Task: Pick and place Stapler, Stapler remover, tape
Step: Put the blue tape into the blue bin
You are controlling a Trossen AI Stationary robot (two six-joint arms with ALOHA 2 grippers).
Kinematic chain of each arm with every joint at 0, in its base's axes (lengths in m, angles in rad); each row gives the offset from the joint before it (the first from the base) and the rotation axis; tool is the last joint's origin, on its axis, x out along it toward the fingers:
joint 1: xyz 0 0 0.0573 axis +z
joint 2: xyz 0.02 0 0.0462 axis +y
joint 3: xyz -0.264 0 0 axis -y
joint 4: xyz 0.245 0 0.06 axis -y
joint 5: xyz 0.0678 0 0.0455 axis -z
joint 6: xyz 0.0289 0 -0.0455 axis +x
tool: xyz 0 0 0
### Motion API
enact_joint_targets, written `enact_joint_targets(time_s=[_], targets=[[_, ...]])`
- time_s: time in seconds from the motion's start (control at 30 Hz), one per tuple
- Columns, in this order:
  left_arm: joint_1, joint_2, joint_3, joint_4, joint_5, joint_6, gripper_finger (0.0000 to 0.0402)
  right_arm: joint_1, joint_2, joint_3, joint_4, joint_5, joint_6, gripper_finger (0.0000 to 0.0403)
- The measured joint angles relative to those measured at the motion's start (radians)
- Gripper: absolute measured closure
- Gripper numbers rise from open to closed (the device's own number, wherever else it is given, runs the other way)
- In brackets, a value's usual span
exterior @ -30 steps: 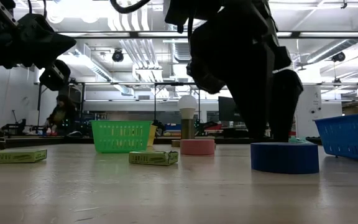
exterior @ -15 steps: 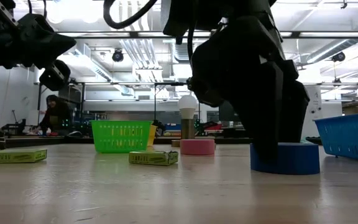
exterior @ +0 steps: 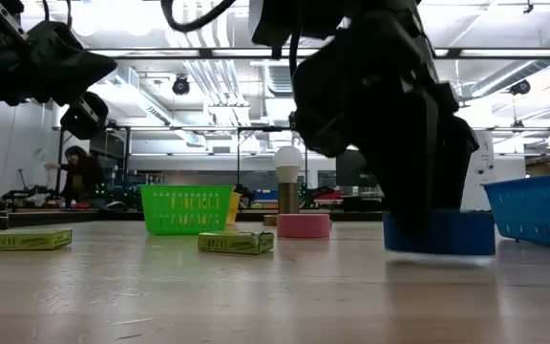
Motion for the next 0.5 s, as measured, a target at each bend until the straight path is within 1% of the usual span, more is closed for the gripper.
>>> enact_joint_targets(time_s=[0.1,0.27,0.37,0.5], targets=[[0.0,0.0,0.0,0.0,0.0,0.0,0.0378,0.0,-0.031,0.0,-0.022,0.0,0.013,0.0126],[0.0,0.0,0.0,0.0,0.0,0.0,0.0378,0.0,-0.106,0.0,-0.11,0.016,0.024,0.0132],[0.0,0.0,0.0,0.0,0.0,0.0,0.0378,0.002,-0.154,-0.002,-0.196,0.067,0.025,0.0133],[0.0,0.0,0.0,0.0,0.0,0.0,0.0378,0.004,-0.228,-0.025,-0.264,0.141,0.06,0.0128]])
